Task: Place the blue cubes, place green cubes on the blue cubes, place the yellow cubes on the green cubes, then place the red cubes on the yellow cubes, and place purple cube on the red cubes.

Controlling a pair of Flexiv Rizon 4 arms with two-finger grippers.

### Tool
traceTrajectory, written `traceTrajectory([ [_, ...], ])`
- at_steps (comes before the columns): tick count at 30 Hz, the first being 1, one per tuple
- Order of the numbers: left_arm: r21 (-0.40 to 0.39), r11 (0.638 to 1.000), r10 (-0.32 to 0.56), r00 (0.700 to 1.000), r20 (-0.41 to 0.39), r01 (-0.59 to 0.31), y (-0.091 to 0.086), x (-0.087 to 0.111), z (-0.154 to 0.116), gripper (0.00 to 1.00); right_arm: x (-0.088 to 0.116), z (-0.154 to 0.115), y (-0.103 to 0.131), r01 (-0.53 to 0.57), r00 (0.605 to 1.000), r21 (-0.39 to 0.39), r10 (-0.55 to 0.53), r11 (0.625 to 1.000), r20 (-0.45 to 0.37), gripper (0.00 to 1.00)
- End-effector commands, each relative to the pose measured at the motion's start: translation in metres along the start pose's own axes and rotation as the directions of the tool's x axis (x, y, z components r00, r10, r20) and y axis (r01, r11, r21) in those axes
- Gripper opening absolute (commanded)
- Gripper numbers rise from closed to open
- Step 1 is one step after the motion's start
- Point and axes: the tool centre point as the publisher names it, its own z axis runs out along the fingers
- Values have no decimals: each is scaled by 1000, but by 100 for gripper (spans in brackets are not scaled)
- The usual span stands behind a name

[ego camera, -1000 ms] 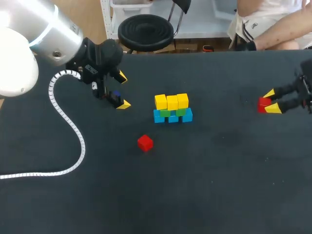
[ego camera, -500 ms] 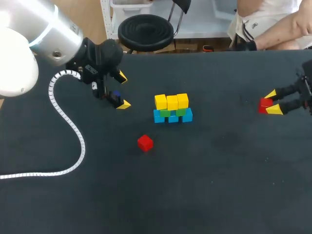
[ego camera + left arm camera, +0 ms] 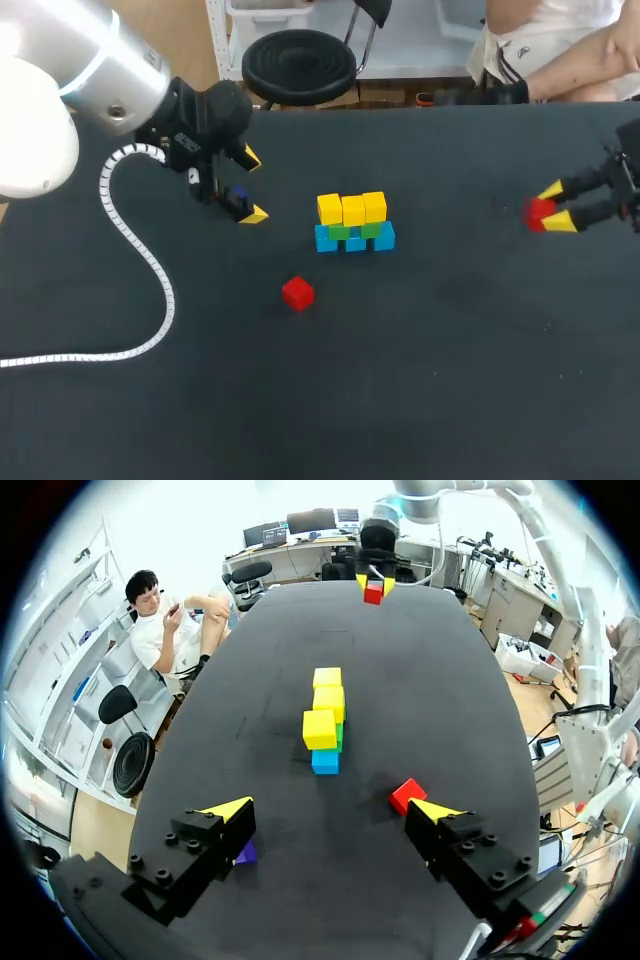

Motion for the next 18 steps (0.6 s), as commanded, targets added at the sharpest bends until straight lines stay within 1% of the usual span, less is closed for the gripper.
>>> traceTrajectory([
  [1,-1,1000,-1,1000,-5,1,0,0,0,100,-32,20,-32,51,998,-71,-53,996,-25,0],
  [4,-1,1000,-1,1000,-5,1,0,0,0,100,-52,32,-45,98,994,-109,-102,989,-32,0],
  [6,-1,1000,-1,1000,-5,1,0,0,0,100,-62,41,-51,113,991,-132,-122,985,-59,0],
  [7,-1,1000,-1,1000,-5,1,0,0,0,100,-69,48,-53,121,990,-146,-130,982,-56,0],
  [9,-1,1000,-1,1000,-5,1,0,0,0,100,-78,59,-56,123,986,-169,-139,978,-87,0],
  [11,-1,1000,-1,1000,-5,1,0,0,0,100,-86,70,-57,126,985,-189,-146,974,-96,0],
  [15,-1,1000,-1,1000,-5,1,0,0,0,100,-95,88,-57,103,983,-179,-127,978,-131,0],
  [18,-1,1000,-1,1000,-5,1,0,0,0,100,-96,99,-53,67,982,-160,-94,985,-167,0],
])
